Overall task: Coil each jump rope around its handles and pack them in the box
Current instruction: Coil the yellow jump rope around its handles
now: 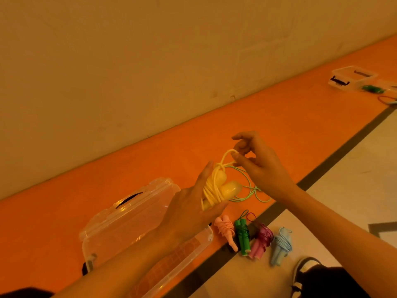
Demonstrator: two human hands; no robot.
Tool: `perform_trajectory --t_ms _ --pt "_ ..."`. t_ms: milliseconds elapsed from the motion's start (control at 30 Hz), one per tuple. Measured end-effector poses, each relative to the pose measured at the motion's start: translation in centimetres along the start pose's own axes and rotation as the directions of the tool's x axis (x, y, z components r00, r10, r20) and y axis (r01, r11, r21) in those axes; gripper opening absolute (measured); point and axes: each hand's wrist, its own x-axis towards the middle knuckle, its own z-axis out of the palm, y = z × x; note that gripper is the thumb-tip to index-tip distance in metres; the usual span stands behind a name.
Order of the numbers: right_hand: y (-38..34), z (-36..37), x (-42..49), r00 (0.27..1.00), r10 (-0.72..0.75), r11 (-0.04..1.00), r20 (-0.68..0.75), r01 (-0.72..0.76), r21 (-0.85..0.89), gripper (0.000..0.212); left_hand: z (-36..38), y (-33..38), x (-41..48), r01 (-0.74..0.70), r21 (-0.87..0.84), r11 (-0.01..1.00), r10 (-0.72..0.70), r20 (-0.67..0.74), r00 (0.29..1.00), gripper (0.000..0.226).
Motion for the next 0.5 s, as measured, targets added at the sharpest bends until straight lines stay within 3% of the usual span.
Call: perform_trajectory --t_ms 133,267,433,500 --pt "-0.2 0.5 -1.4 0.999 0.042 0.999 -0.029 -0.043 -0.007 0.047 0.2 0.9 0.3 0.019 -0.12 0.993 -0.038 -0.153 0.988 0.08" --pt "-0.2 1.1 -4.0 0.982 0.135 0.99 -0.129 -0.139 -0.021 0.044 1.2 1.8 0.7 0.011 -0.203 0.979 -0.063 -0.256 0.965 0.079" --pt "-0.3 2.1 -8.1 0.929 0.367 0.855 -0.035 -0.323 0.405 0.049 4.1 3.2 1.0 0.01 -0.25 0.968 -0.068 -0.224 0.972 0.075" --pt "-0.1 1.7 -9.3 0.921 0.386 0.826 -0.054 -0.319 0.464 0.053 5.8 3.8 1.1 0.013 -0.309 0.951 -0.069 -0.17 0.983 0.07"
